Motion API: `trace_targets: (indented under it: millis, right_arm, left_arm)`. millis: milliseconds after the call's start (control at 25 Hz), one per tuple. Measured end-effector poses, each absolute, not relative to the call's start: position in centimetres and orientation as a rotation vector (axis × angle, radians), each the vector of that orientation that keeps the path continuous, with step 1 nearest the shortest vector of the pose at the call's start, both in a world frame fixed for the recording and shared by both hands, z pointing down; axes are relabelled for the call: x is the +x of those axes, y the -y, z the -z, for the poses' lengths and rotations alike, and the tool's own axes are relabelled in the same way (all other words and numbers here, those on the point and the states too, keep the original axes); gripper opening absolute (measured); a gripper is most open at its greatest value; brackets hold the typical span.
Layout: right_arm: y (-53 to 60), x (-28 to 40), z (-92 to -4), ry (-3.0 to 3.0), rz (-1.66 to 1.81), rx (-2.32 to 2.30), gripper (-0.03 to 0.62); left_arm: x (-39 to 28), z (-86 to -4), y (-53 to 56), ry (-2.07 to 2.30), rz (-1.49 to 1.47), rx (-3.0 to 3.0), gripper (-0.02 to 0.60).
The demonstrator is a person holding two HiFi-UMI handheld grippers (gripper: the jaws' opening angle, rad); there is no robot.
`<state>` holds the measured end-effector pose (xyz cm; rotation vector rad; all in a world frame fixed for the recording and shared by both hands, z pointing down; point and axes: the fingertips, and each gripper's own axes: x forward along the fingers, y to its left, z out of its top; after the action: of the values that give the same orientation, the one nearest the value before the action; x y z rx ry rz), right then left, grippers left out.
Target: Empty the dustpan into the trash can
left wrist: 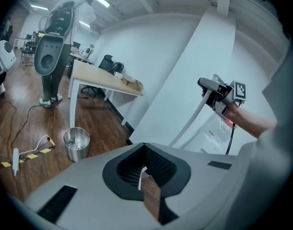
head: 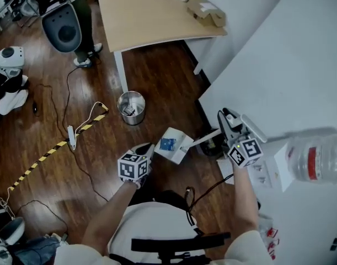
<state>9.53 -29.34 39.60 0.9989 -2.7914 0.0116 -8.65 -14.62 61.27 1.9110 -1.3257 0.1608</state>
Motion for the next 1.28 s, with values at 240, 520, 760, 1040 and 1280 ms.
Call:
trace_targets:
  millis: [240,520,760,1040,1280]
  right_arm:
    - [34.3,2.5,-33.1,2.925,0.126,0.683,0.092]
    - [41.0,-3.8,-30.6,3.007,0.205,0.442,0.091]
    - [47.8,-10.2,-29.0,3.073,0.247,0.227,0.091]
    - [52.2,-16.4,-29.2,3.123,0.269,0.1,0.089]
    - [54.8,-22.2,-31.9,3.12,0.282,-0.007,0.091]
  left_arm:
    - [-13.7,-59.9,17.5,1.471,-0.1,1.843,-0.006]
    - [-17.9,-59.6,20.0,1.636,-0.021,1.719,-0.006]
    - [-20.4,-59.9,22.0,1.764,0.025,1.576,-0.006]
    - [-21.8,-60.9,23.5,1.834,0.057,1.471,-0.006]
    - [-23.2,-61.6,23.4,1.886,0.083,1.378,-0.006]
